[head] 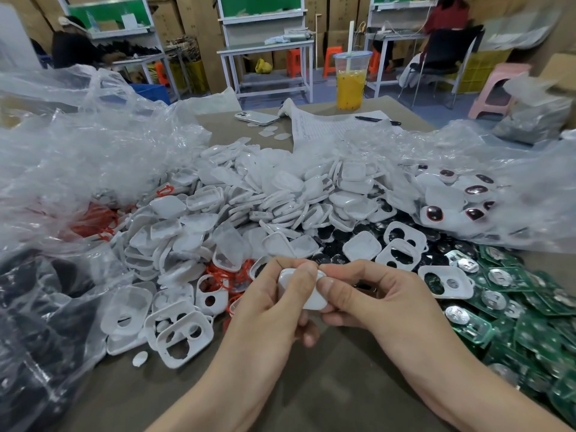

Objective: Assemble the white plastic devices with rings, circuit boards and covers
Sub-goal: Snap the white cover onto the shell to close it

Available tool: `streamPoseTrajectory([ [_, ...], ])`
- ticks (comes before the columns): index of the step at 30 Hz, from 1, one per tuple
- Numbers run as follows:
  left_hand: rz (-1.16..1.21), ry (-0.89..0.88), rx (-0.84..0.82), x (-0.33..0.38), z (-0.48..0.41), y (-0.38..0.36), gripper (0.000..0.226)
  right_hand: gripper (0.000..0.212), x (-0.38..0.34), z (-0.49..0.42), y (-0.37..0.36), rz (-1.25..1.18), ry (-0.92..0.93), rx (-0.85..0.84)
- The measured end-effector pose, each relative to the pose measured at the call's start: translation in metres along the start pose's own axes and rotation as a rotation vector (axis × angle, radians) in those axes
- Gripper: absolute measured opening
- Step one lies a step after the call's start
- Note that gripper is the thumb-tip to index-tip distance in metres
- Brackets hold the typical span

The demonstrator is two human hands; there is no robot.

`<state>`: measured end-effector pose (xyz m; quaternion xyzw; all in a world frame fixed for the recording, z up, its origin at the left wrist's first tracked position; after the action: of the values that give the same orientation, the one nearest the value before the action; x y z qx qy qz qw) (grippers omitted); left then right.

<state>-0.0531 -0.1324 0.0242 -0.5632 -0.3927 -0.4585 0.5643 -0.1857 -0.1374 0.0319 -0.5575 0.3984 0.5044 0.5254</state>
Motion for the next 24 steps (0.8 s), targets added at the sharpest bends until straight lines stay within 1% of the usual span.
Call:
streamPoseTrajectory([
  [2,-0.013,-0.012,-0.027,0.0002,-0.0009,0.0005,0.024,0.029,0.0004,-0.0011,0.002,-0.004,0.005,0.014],
  [5,-0.081,-0.027,-0.075,-0.0007,-0.0014,0.0016,0.017,0.027,0.0035,-0.0028,0.0049,-0.031,-0.01,0.024],
  [10,-0.12,-0.055,-0.031,-0.0012,-0.0042,0.0066,0.02,0.037,0.0063,-0.0031,0.0018,-0.006,-0.03,-0.044],
  [13,-0.116,-0.049,-0.054,-0.0018,-0.0043,0.0062,0.024,0.036,0.0074,-0.0035,0.0041,0.012,-0.038,-0.047],
  [17,-0.052,-0.033,-0.089,-0.0033,-0.0049,0.0054,0.028,0.035,0.0093,-0.0051,0.0061,0.001,-0.064,-0.048],
  [24,-0.082,-0.077,-0.063,-0.0022,-0.0051,0.0059,0.028,0.035,0.0059,-0.0044,0.0064,0.01,-0.039,-0.051],
])
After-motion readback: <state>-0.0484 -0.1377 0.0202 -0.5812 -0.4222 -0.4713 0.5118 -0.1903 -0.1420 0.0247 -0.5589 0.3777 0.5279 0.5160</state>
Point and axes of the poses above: each hand's wrist, its own z-axis away from the middle knuckle, its own y-axis out of the back of the hand, x = y × z, the point moved 6 cm from there along -z, towards the middle knuckle
